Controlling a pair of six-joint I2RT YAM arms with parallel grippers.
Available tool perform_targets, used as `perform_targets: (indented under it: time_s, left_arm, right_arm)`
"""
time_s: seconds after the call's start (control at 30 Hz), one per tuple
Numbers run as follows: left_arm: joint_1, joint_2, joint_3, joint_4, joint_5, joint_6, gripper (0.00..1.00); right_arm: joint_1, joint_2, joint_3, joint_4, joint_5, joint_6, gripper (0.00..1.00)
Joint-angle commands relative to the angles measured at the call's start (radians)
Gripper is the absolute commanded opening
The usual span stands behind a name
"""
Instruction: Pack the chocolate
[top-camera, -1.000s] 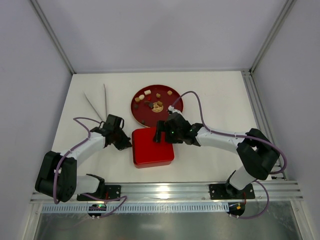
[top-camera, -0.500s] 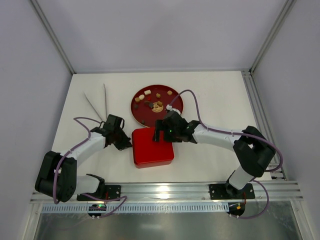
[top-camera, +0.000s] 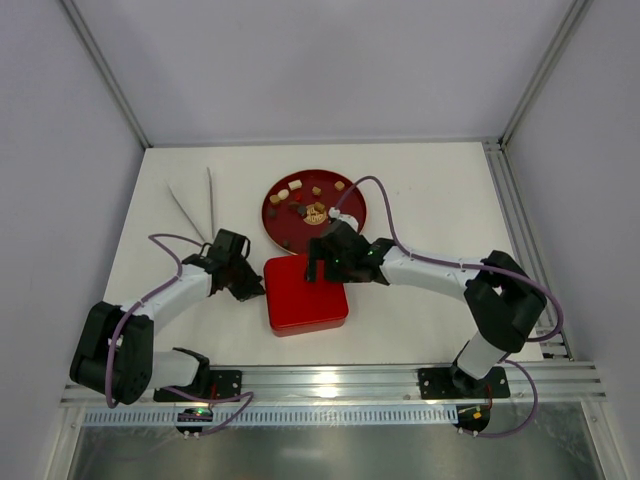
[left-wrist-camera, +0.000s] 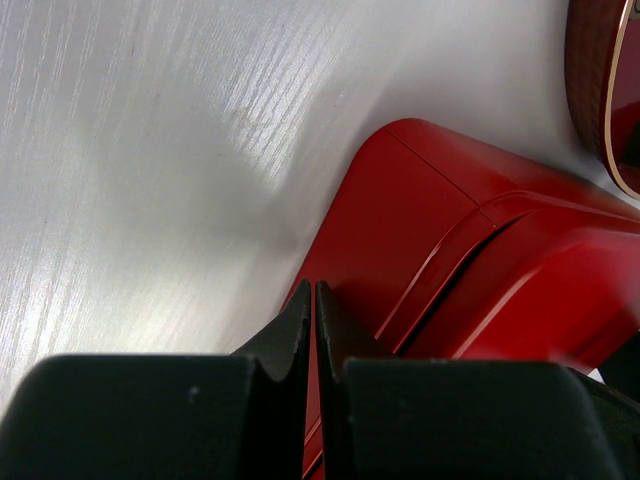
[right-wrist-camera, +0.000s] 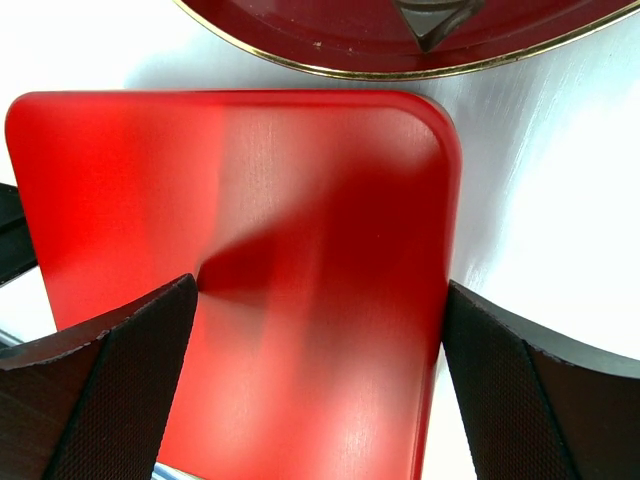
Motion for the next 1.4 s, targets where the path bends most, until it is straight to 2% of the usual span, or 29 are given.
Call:
perform_targets:
  time_s: [0.0, 1.37]
  left_arm:
    - [-0.016, -0.004, 0.042, 0.046, 0.046, -0.012, 0.0]
    - [-0.025, 0.015, 0.053, 0.046, 0.051, 0.0, 0.0]
  right_arm:
    - [0.026, 0.008, 0.051, 0.014, 0.011, -0.008, 1.0]
    - [0.086, 0.121, 0.206, -0.135, 0.111, -0.057, 1.0]
